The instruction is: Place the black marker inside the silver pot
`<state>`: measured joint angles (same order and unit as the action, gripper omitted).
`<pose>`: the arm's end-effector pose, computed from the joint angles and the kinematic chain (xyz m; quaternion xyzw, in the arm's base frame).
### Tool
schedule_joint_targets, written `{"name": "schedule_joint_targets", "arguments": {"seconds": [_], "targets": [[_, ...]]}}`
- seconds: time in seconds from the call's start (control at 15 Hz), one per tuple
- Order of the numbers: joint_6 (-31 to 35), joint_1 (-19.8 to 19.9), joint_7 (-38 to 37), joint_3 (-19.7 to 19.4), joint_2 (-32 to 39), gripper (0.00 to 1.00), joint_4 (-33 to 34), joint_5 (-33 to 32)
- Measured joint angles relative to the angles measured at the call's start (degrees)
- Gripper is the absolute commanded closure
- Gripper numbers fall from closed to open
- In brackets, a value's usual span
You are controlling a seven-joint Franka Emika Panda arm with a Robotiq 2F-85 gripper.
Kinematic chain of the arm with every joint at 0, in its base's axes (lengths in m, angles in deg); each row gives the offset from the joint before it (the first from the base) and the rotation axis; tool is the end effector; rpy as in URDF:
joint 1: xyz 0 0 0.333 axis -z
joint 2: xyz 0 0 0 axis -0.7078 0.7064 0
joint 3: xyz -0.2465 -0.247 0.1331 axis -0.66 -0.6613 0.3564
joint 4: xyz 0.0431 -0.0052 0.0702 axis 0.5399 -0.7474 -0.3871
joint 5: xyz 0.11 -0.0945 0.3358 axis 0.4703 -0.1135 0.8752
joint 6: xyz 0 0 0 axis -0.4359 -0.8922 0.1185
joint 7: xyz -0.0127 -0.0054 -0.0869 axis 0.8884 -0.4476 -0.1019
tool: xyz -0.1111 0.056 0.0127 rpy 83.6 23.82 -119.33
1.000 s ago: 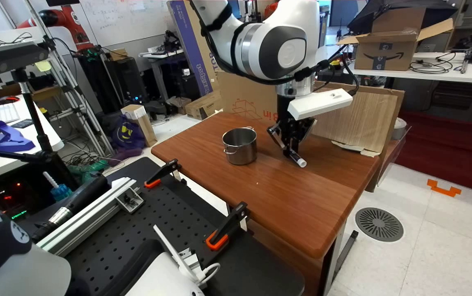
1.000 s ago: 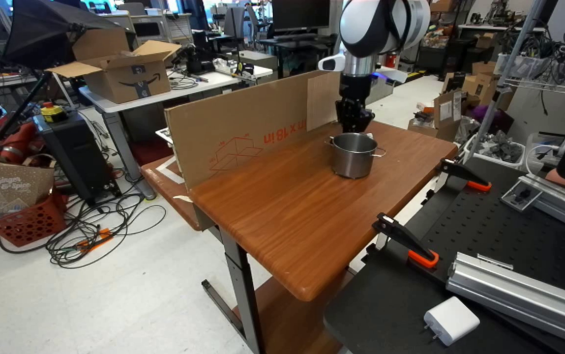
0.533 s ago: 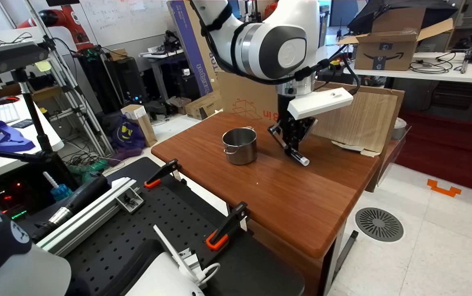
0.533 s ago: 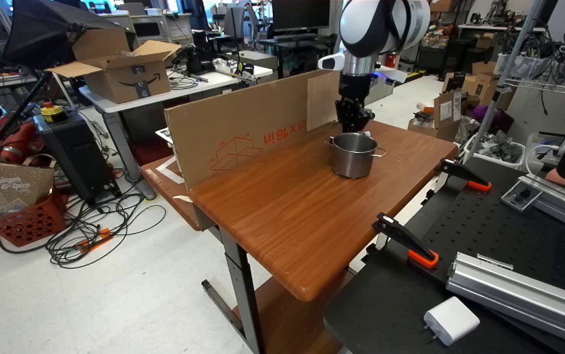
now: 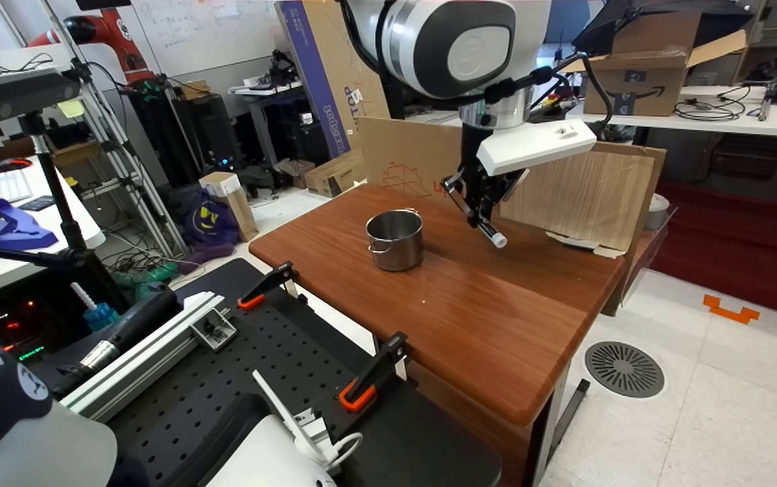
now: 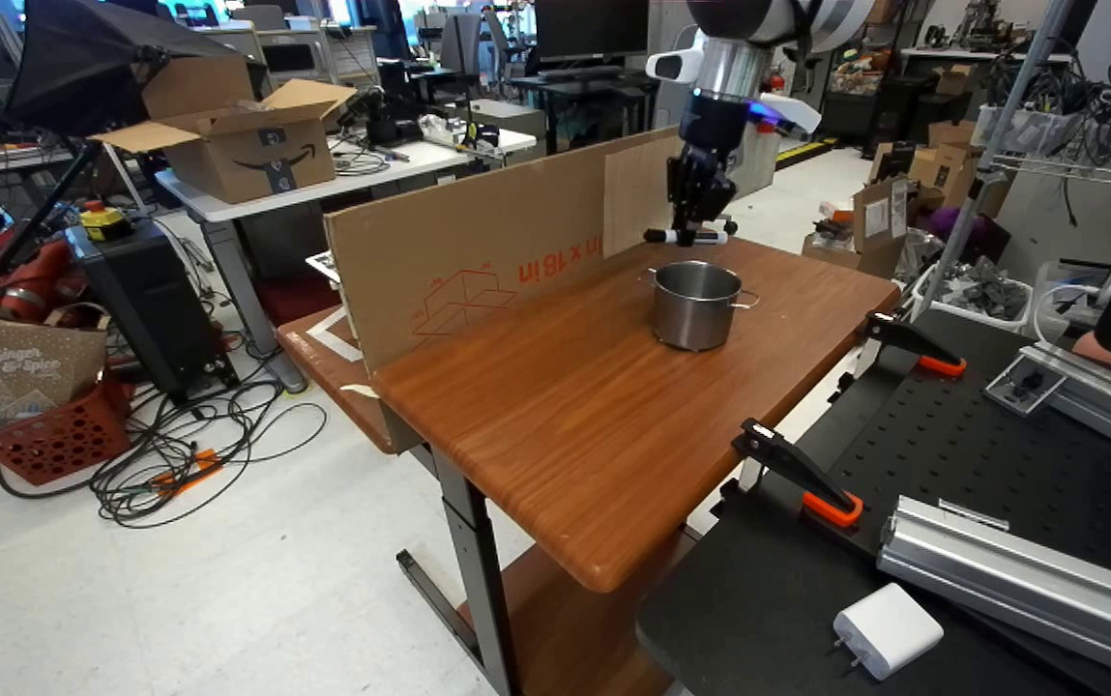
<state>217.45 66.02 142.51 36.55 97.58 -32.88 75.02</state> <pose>0.5999 -0.1029 0.2536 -0.8341 -0.5444 -0.0801 0.0393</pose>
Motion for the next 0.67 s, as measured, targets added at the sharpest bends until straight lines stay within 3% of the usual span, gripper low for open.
{"name": "schedule_joint_targets", "arguments": {"seconds": [0.53,0.67], "targets": [[-0.3,12.9,28.3,14.9,-10.4,0.95,-9.9,33.9],[-1.7,13.8,35.0,15.9,-12.3,0.95,-11.7,41.6]]}}
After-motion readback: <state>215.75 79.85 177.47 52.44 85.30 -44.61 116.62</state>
